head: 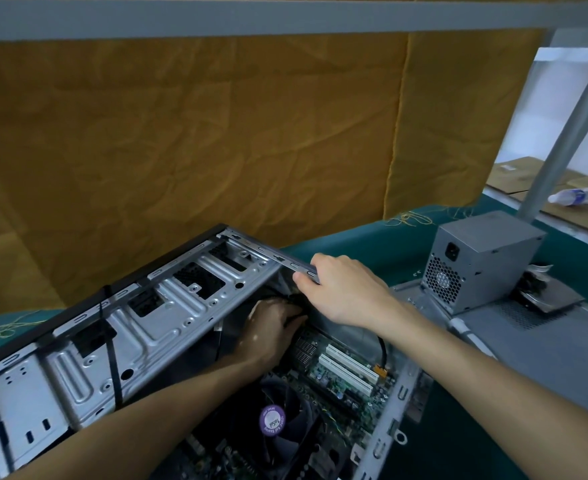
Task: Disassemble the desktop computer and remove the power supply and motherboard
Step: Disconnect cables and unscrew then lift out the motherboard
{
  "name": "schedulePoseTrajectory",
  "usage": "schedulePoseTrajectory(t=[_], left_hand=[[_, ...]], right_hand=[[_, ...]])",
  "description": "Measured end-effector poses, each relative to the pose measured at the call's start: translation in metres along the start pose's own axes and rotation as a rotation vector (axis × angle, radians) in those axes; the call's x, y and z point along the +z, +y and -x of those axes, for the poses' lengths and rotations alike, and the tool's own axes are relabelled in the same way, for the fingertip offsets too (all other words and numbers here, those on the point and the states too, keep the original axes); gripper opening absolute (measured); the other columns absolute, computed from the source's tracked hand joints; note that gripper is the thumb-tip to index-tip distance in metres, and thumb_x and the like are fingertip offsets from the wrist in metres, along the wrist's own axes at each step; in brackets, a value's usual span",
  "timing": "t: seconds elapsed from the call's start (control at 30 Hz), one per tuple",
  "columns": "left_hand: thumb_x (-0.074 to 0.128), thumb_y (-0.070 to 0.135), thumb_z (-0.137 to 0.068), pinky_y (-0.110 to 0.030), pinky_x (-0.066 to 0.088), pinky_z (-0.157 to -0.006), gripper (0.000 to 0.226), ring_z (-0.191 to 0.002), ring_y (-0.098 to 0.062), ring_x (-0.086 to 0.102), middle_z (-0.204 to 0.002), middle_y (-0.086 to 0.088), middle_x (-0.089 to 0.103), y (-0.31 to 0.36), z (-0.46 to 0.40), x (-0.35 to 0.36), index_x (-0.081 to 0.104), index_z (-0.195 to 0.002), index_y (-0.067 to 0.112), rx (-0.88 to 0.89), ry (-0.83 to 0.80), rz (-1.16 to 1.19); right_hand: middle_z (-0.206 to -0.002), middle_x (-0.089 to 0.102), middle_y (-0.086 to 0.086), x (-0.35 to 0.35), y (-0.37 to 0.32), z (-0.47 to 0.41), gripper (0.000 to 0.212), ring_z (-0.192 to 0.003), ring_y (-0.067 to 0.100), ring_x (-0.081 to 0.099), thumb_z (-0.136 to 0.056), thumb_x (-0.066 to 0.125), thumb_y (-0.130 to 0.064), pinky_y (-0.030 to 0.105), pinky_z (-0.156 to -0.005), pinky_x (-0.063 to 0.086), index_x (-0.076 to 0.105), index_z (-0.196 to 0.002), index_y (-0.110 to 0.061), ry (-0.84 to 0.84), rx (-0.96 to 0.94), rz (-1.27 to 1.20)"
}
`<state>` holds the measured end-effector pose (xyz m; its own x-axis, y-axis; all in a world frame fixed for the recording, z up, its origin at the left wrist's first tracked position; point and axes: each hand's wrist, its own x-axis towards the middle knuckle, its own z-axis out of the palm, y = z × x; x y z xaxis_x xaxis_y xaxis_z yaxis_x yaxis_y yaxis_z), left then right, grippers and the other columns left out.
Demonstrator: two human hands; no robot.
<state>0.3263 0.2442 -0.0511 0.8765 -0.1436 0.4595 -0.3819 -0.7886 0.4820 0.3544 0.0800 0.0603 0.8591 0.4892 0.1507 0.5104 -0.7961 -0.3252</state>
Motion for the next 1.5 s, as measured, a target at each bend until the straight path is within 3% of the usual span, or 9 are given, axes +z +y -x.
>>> schedulePoseTrajectory(t=[0.1, 0.23, 0.37, 0.53, 0.9, 1.13, 1.27, 1.4, 1.5], left_hand=[[0.064, 0.019, -0.097, -0.038, 0.051, -0.077, 0.017, -0.09, -0.019, 0.069, -0.094, -0.004, 0.076, 0.0011, -0.0025, -0.0001, 0.077, -0.091, 0.01, -0.042, -0.006, 0.035], [0.067, 0.015, -0.094, -0.037, 0.047, -0.072, 0.014, -0.083, -0.025, 0.067, -0.087, -0.009, 0.075, 0.0021, 0.0018, -0.0001, 0.078, -0.088, 0.008, 0.022, 0.007, -0.022], [0.063, 0.017, -0.099, -0.038, 0.051, -0.082, 0.018, -0.092, -0.016, 0.069, -0.097, -0.004, 0.076, 0.0011, -0.0011, -0.001, 0.078, -0.094, 0.008, -0.035, -0.017, 0.078], [0.068, 0.015, -0.094, -0.033, 0.047, -0.071, 0.014, -0.082, -0.023, 0.067, -0.087, -0.007, 0.076, 0.0032, 0.0025, -0.0024, 0.079, -0.089, 0.008, 0.049, 0.018, -0.008], [0.065, 0.017, -0.098, -0.039, 0.052, -0.081, 0.017, -0.09, -0.015, 0.068, -0.097, -0.003, 0.076, 0.0008, -0.0003, -0.0021, 0.079, -0.095, 0.009, -0.027, -0.008, 0.074], [0.067, 0.015, -0.096, -0.041, 0.05, -0.077, 0.015, -0.087, -0.023, 0.068, -0.091, -0.009, 0.076, 0.0015, 0.0011, -0.0024, 0.079, -0.092, 0.007, 0.01, -0.013, 0.042], [0.065, 0.02, -0.098, -0.04, 0.051, -0.08, 0.018, -0.092, -0.016, 0.069, -0.096, -0.005, 0.076, 0.0009, -0.0009, -0.0002, 0.079, -0.093, 0.009, -0.056, 0.009, 0.069], [0.068, 0.014, -0.095, -0.04, 0.049, -0.073, 0.015, -0.081, -0.021, 0.066, -0.086, -0.008, 0.074, 0.0012, 0.0016, -0.0017, 0.077, -0.086, 0.006, 0.029, -0.003, 0.025], [0.066, 0.016, -0.096, -0.04, 0.05, -0.076, 0.016, -0.086, -0.019, 0.067, -0.091, -0.007, 0.075, 0.0002, 0.0007, -0.001, 0.078, -0.091, 0.007, 0.021, -0.006, 0.039]], right_hand=[[-0.069, 0.055, 0.003, -0.0016, -0.0006, -0.0007, 0.046, -0.063, 0.024, 0.05, -0.102, 0.038, -0.056, 0.039, -0.054, 0.034, 0.047, -0.08, -0.017, -0.005, 0.006, 0.003], [-0.067, 0.053, 0.003, -0.0017, -0.001, 0.0011, 0.046, -0.062, 0.025, 0.051, -0.102, 0.039, -0.056, 0.039, -0.054, 0.034, 0.045, -0.079, -0.017, -0.015, 0.011, 0.0], [-0.069, 0.055, 0.003, -0.0031, -0.0016, 0.001, 0.045, -0.062, 0.022, 0.05, -0.102, 0.039, -0.055, 0.039, -0.055, 0.036, 0.047, -0.08, -0.017, -0.018, 0.014, -0.005], [-0.072, 0.055, 0.002, -0.0029, -0.0015, 0.0011, 0.043, -0.065, 0.024, 0.05, -0.102, 0.041, -0.053, 0.04, -0.059, 0.038, 0.048, -0.081, -0.017, -0.031, 0.031, -0.025], [-0.072, 0.053, 0.001, -0.0037, -0.0019, 0.001, 0.043, -0.061, 0.017, 0.043, -0.103, 0.04, -0.053, 0.039, -0.053, 0.029, 0.046, -0.08, -0.018, -0.028, 0.031, -0.015], [-0.072, 0.053, 0.002, -0.0044, -0.0021, 0.0025, 0.043, -0.061, 0.018, 0.044, -0.104, 0.04, -0.053, 0.039, -0.053, 0.029, 0.045, -0.079, -0.018, -0.031, 0.028, -0.026], [-0.072, 0.053, 0.002, -0.006, -0.0022, 0.0024, 0.043, -0.061, 0.017, 0.045, -0.104, 0.04, -0.053, 0.039, -0.053, 0.03, 0.045, -0.079, -0.017, -0.034, 0.03, -0.03], [-0.072, 0.052, 0.002, -0.0063, -0.0028, 0.0041, 0.043, -0.061, 0.016, 0.044, -0.104, 0.04, -0.053, 0.038, -0.052, 0.028, 0.043, -0.078, -0.018, -0.042, 0.037, -0.029], [-0.072, 0.053, 0.002, -0.0062, -0.0031, 0.0038, 0.043, -0.061, 0.018, 0.045, -0.104, 0.04, -0.052, 0.038, -0.052, 0.029, 0.043, -0.079, -0.018, -0.045, 0.031, -0.035]])
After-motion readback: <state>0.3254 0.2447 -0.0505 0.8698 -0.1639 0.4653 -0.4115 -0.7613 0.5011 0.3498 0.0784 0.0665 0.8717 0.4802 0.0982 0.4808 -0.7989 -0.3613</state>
